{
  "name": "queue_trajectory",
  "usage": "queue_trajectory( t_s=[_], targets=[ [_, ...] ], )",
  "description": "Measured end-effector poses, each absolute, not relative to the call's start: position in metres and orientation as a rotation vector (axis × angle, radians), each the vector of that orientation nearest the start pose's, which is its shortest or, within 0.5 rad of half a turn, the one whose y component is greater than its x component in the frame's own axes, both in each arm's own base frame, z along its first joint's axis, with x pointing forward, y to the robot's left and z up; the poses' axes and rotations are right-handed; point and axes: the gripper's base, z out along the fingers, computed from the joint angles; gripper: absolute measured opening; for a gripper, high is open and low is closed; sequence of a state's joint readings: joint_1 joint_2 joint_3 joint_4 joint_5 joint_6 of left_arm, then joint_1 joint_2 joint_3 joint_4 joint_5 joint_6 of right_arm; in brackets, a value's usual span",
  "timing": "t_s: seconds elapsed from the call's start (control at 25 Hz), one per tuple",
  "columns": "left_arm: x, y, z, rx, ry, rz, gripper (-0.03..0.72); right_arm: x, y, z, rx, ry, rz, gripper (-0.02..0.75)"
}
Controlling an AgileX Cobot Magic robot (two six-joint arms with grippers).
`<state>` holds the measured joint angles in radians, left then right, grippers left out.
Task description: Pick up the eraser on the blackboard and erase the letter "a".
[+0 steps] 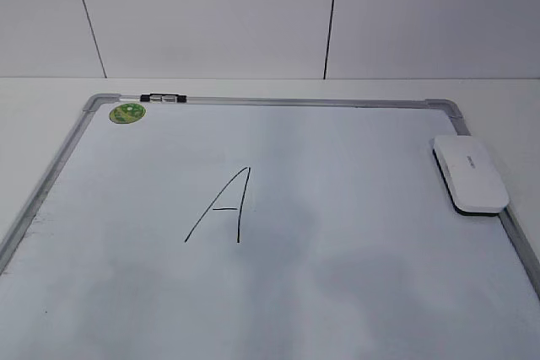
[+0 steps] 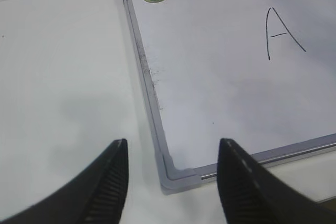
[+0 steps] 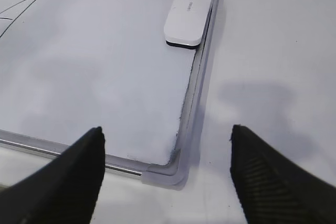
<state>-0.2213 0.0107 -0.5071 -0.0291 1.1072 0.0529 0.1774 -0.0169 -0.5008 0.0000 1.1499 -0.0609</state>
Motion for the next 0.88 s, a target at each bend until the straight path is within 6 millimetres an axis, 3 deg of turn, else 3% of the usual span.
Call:
queue_trajectory(
  t_s=[0.88],
  targets=[
    [-0.0063,-0.0019,0.2756,0.140,2.090,-0.051,0.361,-0.0115,0.0005,0.2703,-0.015,2.116,-0.064,0.593]
  ],
)
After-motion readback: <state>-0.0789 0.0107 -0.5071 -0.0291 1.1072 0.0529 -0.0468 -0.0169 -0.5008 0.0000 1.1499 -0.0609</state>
